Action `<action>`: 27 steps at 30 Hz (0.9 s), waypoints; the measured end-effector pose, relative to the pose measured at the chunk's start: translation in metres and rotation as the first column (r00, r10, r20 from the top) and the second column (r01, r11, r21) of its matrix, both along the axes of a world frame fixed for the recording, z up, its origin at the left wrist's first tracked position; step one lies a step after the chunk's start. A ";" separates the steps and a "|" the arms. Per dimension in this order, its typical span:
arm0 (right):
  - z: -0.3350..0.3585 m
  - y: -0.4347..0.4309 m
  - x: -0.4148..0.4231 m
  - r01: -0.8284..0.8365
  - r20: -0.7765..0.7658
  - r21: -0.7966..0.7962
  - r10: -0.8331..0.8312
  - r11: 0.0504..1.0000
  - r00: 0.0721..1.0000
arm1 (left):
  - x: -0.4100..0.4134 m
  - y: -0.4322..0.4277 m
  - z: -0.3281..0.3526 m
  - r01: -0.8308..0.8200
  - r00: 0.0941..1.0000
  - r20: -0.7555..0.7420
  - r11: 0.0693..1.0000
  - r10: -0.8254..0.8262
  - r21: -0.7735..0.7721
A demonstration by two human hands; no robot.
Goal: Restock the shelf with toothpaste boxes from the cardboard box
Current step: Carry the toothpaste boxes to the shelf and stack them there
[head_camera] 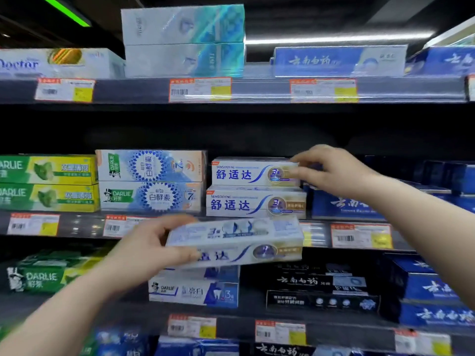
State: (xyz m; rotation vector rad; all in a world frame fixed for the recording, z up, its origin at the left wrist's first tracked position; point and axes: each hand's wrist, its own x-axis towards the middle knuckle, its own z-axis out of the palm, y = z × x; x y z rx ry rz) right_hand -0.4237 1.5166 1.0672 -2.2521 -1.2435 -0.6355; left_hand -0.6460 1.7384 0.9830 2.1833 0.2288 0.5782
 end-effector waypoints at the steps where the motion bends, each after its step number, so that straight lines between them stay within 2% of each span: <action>1: 0.004 -0.006 0.001 0.018 -0.003 0.048 -0.018 0.999 1.000 | 0.004 0.001 0.012 0.003 1.000 0.023 1.000 -0.003 0.016; 7: 0.008 -0.044 0.010 0.139 -0.018 0.093 -0.138 0.986 0.990 | 0.046 -0.004 0.081 0.055 0.983 0.174 0.996 -0.067 0.073; 14: 0.000 -0.055 0.011 0.154 -0.010 0.022 -0.154 0.988 0.988 | 0.083 -0.005 0.090 0.103 0.993 0.058 0.994 -0.105 0.037; 16: -0.002 -0.052 0.011 0.143 -0.028 -0.009 -0.143 0.990 0.989 | 0.089 -0.007 0.086 0.037 0.997 0.066 0.998 -0.040 0.055; 18: -0.005 -0.047 0.010 0.115 -0.040 -0.041 -0.117 0.993 0.992 | 0.094 -0.006 0.083 -0.096 0.991 0.114 0.971 0.073 0.219; 21: -0.009 -0.036 0.004 0.076 -0.047 -0.092 -0.080 0.993 0.996 | 0.095 -0.007 0.079 -0.202 0.971 0.210 0.872 0.117 0.447; 25: -0.012 -0.022 0.003 0.044 -0.007 -0.093 -0.045 0.995 0.999 | 0.094 -0.003 0.072 -0.319 0.941 0.286 0.748 0.180 0.581; 27: -0.013 -0.017 0.003 0.050 -0.004 -0.095 -0.050 0.994 0.999 | 0.093 -0.002 0.068 -0.335 0.938 0.289 0.725 0.193 0.602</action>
